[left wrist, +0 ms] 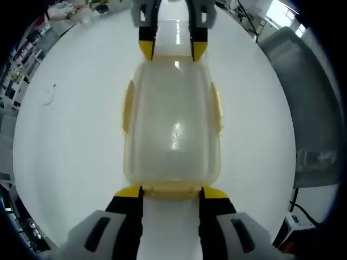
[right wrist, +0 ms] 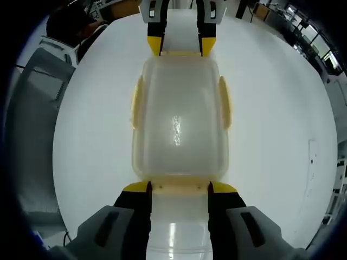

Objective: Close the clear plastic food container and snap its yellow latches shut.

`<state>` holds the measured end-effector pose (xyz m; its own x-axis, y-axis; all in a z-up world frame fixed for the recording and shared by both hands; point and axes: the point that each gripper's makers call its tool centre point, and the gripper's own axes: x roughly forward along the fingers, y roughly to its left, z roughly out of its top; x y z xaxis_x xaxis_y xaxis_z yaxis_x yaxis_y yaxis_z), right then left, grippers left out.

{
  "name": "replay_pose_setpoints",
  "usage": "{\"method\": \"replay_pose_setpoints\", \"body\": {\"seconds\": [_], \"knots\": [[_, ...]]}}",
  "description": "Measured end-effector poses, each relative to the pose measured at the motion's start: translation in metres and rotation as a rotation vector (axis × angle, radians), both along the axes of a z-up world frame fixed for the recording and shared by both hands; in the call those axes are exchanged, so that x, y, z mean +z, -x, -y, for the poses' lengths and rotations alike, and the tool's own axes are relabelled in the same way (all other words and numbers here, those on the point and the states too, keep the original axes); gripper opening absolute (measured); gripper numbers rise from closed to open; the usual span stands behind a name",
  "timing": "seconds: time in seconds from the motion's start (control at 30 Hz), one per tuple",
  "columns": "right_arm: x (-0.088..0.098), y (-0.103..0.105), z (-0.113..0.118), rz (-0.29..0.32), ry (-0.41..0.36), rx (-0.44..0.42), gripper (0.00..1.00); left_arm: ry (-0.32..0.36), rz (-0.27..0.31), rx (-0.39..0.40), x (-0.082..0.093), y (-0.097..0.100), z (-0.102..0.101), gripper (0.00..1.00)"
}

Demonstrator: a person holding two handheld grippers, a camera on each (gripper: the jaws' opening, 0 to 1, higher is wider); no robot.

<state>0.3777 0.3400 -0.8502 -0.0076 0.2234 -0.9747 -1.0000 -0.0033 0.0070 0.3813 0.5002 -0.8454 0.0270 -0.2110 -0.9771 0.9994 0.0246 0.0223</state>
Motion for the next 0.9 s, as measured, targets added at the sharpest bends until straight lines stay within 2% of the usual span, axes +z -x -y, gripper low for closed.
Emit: {"method": "replay_pose_setpoints", "body": {"seconds": [0.13, 0.23, 0.33, 0.6, 0.67, 0.73, 0.9], "knots": [[0.0, -0.001, -0.002, -0.002, 0.013, 0.009, 0.38, 0.009, 0.004, 0.02, 0.0, 0.0, 0.0, 0.35], [0.0, -0.001, -0.001, -0.001, 0.011, 0.005, 0.38, -0.03, 0.004, 0.018, -0.001, 0.0, 0.0, 0.35], [0.0, -0.001, 0.0, -0.001, -0.015, 0.006, 0.38, -0.07, 0.004, 0.009, -0.002, 0.0, 0.0, 0.35], [0.003, 0.001, 0.0, -0.013, -0.063, 0.02, 0.37, -0.089, -0.005, 0.045, 0.0, 0.004, -0.001, 0.34], [0.005, -0.001, 0.0, -0.022, -0.07, 0.015, 0.37, -0.081, -0.005, 0.049, 0.003, 0.005, -0.001, 0.34], [0.012, -0.006, -0.003, 0.012, -0.094, 0.016, 0.37, -0.074, 0.021, 0.054, 0.009, -0.001, -0.003, 0.34], [0.027, -0.006, -0.008, 0.012, -0.128, 0.024, 0.37, -0.083, 0.031, 0.063, 0.025, -0.001, -0.008, 0.34]]}}
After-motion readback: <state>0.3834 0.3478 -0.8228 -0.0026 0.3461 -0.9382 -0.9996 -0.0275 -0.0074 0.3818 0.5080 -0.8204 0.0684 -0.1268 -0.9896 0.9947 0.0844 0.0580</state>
